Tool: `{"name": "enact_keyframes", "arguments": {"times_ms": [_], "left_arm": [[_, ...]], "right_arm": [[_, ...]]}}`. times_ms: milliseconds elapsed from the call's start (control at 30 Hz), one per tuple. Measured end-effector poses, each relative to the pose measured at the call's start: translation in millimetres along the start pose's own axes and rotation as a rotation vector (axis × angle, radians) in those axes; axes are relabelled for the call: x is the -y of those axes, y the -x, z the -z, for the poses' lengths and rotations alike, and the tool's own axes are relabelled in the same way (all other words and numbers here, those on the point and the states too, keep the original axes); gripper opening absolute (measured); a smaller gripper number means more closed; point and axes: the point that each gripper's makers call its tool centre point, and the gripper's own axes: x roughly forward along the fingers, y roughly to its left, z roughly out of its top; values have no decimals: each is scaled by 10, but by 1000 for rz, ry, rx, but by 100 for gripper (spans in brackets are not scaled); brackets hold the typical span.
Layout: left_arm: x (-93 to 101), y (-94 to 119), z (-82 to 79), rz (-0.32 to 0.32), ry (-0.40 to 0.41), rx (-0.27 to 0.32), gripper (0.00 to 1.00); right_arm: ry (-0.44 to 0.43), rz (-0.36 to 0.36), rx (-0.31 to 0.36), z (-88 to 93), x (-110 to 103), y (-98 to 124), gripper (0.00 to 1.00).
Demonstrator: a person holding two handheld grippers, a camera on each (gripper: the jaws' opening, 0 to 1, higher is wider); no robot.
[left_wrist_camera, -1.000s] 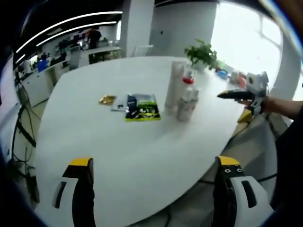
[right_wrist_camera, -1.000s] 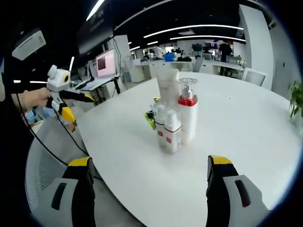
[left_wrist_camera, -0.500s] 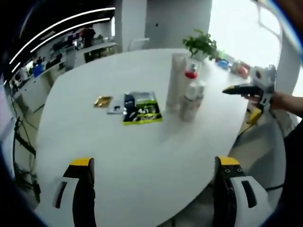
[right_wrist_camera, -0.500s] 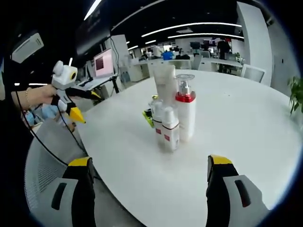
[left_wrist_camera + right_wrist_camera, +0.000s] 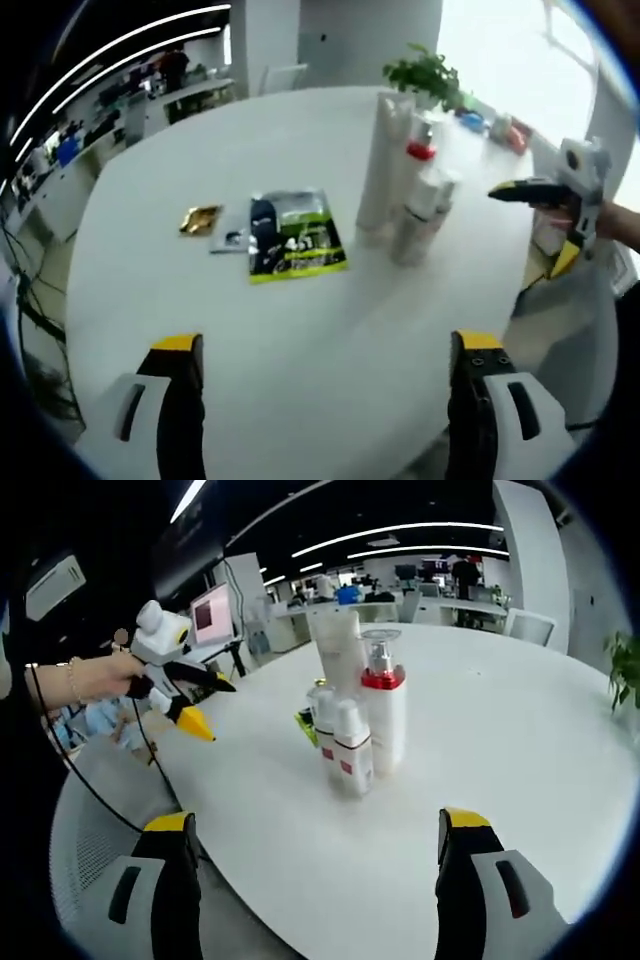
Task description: Arrange the skincare products in the storage area until every visible bottle or jar stands upright without overlapping.
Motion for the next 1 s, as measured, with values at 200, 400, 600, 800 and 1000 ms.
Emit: {"name": "enact_keyframes", "arguments": {"times_ms": [200,400,600,800,1000], "left_arm": [[-24,-194,-112,4,-10,-20,96],[-73,-399,-145,-1,-11,-54,96],[-154,-566,-202,-28,4,-74,95],[-167,-727,-273,-22,-6,-94,95],[-247,-907,-357,-33,6,-106,93]], "right_arm": [[-13,6,-4,22,29,-18,99],[-21,12,-8,24,54,-28,99],[-28,13,-19,39,62,-50,99],[-45,19,-20,57,97,-76,99],[-58,26,-25,82,120,-81,99]]}}
